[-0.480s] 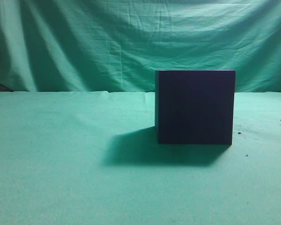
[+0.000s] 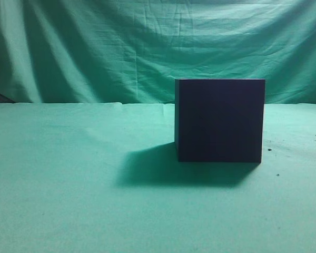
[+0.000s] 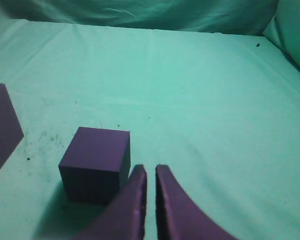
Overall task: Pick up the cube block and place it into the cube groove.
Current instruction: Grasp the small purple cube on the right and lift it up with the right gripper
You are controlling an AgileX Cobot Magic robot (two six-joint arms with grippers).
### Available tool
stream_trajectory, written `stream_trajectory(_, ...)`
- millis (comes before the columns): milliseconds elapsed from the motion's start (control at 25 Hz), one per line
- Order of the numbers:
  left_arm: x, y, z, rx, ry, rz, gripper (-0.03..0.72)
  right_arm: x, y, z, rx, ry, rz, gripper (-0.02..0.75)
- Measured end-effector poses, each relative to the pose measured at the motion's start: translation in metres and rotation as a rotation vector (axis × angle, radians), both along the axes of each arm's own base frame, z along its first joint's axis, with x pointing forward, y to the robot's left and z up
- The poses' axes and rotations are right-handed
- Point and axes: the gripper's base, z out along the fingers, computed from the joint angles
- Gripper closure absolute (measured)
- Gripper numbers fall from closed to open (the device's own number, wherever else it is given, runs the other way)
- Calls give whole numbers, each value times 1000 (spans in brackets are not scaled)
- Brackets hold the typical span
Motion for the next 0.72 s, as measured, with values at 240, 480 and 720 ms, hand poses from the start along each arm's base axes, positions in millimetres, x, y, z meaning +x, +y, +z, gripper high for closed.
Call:
stream_trajectory(240,0,0,0,0,0,0,688,0,0,0,0,0,0,690)
stream_trajectory(480,0,0,0,0,0,0,688,3,1,16,224,-155,-38,690)
stream_trajectory(720,0,0,0,0,0,0,688,4,-4,31,355,-304,-91,690)
